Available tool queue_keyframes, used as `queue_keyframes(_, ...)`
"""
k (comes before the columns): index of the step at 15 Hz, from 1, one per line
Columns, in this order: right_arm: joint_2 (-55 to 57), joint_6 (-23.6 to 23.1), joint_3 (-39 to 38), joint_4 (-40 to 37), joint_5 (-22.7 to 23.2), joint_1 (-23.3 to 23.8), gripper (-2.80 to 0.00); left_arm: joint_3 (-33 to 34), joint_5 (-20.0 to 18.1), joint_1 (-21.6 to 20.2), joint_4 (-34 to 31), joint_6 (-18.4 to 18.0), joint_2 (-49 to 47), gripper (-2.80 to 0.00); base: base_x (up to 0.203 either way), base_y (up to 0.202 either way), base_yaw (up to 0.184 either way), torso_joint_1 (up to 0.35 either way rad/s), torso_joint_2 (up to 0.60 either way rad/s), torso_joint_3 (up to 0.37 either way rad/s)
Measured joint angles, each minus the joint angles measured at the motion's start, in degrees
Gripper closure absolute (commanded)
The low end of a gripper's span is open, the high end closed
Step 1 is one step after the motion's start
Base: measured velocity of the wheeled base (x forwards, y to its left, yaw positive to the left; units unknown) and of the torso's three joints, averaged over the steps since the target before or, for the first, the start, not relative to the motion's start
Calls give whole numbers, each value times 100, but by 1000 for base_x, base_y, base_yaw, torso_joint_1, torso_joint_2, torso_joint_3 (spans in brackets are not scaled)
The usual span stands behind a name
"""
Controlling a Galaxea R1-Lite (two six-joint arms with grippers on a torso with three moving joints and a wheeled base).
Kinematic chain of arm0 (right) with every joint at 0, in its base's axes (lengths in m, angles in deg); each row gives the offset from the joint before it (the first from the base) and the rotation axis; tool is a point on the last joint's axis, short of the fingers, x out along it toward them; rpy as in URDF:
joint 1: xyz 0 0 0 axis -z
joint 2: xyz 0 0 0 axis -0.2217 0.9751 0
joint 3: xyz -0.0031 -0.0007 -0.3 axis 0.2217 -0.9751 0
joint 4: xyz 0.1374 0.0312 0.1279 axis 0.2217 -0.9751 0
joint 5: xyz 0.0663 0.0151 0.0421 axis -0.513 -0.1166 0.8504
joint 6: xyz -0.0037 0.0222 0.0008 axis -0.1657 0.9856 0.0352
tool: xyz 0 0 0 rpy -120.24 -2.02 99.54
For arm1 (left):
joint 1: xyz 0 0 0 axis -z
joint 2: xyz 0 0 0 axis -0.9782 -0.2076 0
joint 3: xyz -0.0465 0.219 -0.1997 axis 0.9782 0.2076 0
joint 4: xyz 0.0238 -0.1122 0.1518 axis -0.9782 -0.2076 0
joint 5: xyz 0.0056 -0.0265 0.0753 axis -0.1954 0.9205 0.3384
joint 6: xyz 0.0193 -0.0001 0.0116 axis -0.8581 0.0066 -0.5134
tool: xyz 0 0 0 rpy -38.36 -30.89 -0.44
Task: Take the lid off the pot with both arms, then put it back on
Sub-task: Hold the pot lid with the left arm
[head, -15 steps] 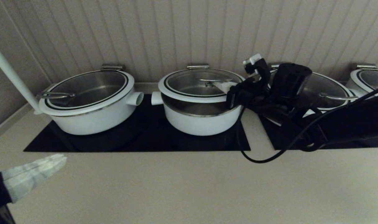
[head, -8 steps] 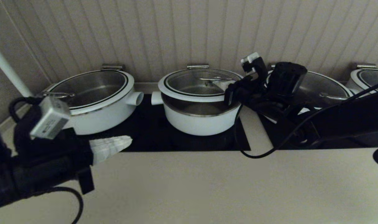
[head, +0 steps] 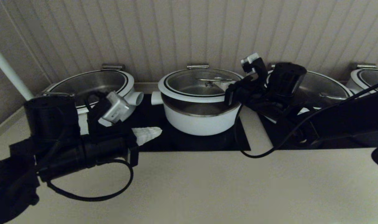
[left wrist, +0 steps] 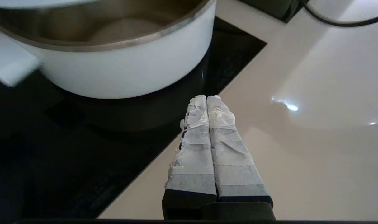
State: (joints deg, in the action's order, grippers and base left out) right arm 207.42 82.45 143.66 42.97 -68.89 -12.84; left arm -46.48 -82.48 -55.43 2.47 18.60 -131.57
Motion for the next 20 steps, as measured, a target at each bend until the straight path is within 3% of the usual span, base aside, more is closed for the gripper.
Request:
queue_keyframes(3, -15, 1, 0, 5, -1, 0, 0, -61, 155, 130, 351, 12, -409, 0, 0, 0, 0, 0, 0, 0)
queue_keyframes(8, -34, 2, 0, 12, 0, 0, 0, -650, 828, 455, 679, 285, -975, 0, 0, 0, 0, 0, 0, 0)
queue_keyframes(13, -41, 2, 0, 23, 2, 29, 0, -1172, 1004, 693, 686, 306, -1353, 0, 0, 0, 0, 0, 0, 0)
queue_keyframes(20, -67, 2, -7, 23, 2, 35, 0, -1472, 1240, 701, 863, 304, -1735, 0, 0, 0, 0, 0, 0, 0)
